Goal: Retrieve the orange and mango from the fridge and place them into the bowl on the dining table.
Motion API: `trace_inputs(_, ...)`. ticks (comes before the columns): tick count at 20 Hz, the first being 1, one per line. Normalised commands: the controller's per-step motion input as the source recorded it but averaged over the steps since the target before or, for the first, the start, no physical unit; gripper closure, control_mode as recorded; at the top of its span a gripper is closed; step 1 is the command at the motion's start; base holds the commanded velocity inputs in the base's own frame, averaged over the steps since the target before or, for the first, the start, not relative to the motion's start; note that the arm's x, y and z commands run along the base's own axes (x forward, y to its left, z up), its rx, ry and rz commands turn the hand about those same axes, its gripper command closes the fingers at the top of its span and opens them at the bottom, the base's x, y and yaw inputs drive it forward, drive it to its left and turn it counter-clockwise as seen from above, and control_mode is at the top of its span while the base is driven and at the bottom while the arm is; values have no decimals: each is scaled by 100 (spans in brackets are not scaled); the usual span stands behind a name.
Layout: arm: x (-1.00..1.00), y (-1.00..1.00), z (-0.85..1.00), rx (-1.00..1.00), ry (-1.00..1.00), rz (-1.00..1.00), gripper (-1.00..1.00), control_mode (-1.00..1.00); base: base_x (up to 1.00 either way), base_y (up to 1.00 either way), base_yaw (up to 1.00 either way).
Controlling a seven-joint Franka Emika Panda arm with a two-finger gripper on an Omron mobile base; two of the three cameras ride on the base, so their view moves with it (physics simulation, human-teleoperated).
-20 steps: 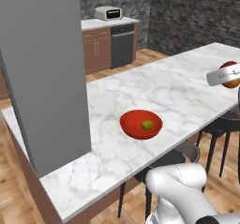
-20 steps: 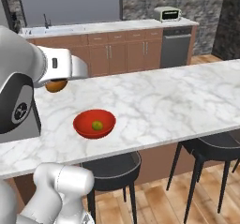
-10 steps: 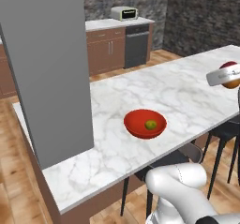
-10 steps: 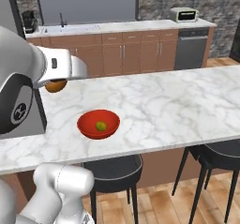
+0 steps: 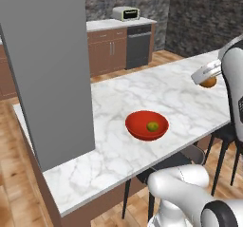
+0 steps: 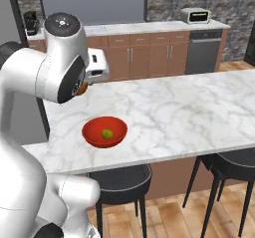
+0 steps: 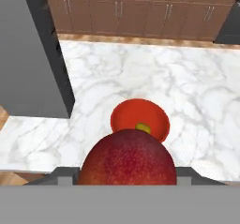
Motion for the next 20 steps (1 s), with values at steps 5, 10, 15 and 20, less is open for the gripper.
trace_inputs(5,86,5,-55,-1,24,12,100,-100,0,0,0)
trace_inputs(10,42,23,-60,-7,9,0,100,-100,0,0,0)
trace_inputs(15,8,4,-40,-8,0,-5,100,-100,0,0,0)
trace_inputs(20,0,0,-30,-5,0,-12,100,-100,0,0,0)
